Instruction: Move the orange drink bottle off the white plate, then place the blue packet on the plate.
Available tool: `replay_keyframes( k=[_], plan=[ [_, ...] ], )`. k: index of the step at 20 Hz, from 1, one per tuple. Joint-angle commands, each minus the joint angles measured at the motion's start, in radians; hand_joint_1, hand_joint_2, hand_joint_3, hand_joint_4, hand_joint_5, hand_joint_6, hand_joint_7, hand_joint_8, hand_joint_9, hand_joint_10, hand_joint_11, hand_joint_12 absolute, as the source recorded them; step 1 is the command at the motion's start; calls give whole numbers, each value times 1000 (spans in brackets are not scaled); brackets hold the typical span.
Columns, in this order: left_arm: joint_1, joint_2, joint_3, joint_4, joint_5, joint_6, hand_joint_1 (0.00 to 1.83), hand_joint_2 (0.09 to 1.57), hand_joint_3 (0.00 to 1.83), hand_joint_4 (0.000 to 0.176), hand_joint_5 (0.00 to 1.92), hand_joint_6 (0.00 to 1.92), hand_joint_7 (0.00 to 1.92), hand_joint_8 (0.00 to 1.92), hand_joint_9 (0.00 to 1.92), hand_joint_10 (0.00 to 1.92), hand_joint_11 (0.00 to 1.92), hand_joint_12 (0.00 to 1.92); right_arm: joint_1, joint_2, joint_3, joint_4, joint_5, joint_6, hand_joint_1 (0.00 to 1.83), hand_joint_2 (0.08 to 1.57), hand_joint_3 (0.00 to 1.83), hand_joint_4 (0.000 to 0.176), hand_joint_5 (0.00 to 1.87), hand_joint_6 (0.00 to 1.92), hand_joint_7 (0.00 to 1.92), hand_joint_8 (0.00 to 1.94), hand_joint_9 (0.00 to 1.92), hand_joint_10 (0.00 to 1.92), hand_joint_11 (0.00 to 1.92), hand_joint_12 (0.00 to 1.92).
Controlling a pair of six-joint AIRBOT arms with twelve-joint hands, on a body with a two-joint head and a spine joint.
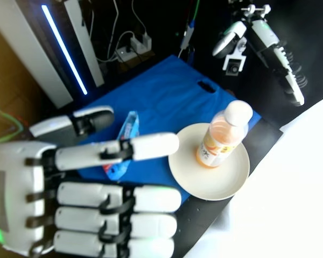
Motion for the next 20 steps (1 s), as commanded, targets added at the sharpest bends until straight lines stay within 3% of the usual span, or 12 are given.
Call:
replay_keyframes(
  k=[1,4,6,7,8,9,10,11,12,14,17,20],
  plan=[
    [-7,1,6,-33,-116,-8,422,732,13,153,2,0,213,4,261,20,76,347,21,2,0,48,117,7,553,851,20,176,80,3,19,3,0,0,0,132],
    [-7,0,6,-30,-114,-8,386,731,6,147,4,0,230,7,283,20,107,361,21,2,-9,44,133,7,527,839,0,176,69,2,28,1,10,0,0,231],
    [-12,-12,17,-26,-101,-10,390,742,8,173,0,0,221,2,252,4,74,350,21,2,-11,39,142,7,516,833,0,176,39,0,17,0,4,0,0,247],
    [-18,-28,31,-20,-94,-18,440,716,0,175,0,0,192,0,192,0,15,328,21,2,-11,35,144,7,517,839,0,176,33,0,23,1,5,0,0,228],
    [-24,-42,44,-17,-80,-19,444,691,0,172,0,0,162,1,134,2,2,253,21,2,-12,32,148,7,509,840,0,176,27,0,25,1,11,3,0,228],
    [-28,-57,58,-15,-67,-23,458,677,0,169,0,0,123,3,64,8,0,107,21,2,-13,29,152,7,513,873,0,176,5,0,12,1,19,1,0,361],
    [-30,-74,72,-13,-61,-35,470,672,0,145,0,0,105,1,31,2,0,30,21,2,-16,23,153,7,512,870,0,176,0,0,13,1,15,1,0,371],
    [-34,-86,81,-13,-53,-36,506,665,0,135,0,0,93,0,5,0,0,5,21,2,-18,21,155,7,501,887,1,176,0,0,9,0,8,0,0,351],
    [-39,-99,91,-11,-43,-36,531,650,0,158,0,0,75,0,0,0,0,0,21,2,-19,19,156,7,504,880,0,176,0,0,4,0,7,0,0,349],
    [-52,-122,107,-6,-22,-36,563,643,0,174,0,0,33,0,0,0,0,0,21,1,-26,16,163,7,559,846,0,176,0,0,9,2,9,3,0,342],
    [-65,-154,134,1,12,-36,571,625,0,176,0,0,0,0,0,0,0,0,21,0,-32,8,178,7,635,786,0,176,0,0,1,0,0,0,0,167],
    [-77,-188,158,21,53,-36,574,637,0,137,0,0,0,0,0,0,0,0,21,-8,-36,-8,186,7,673,773,1,176,0,0,0,0,0,0,0,99]
  ],
)
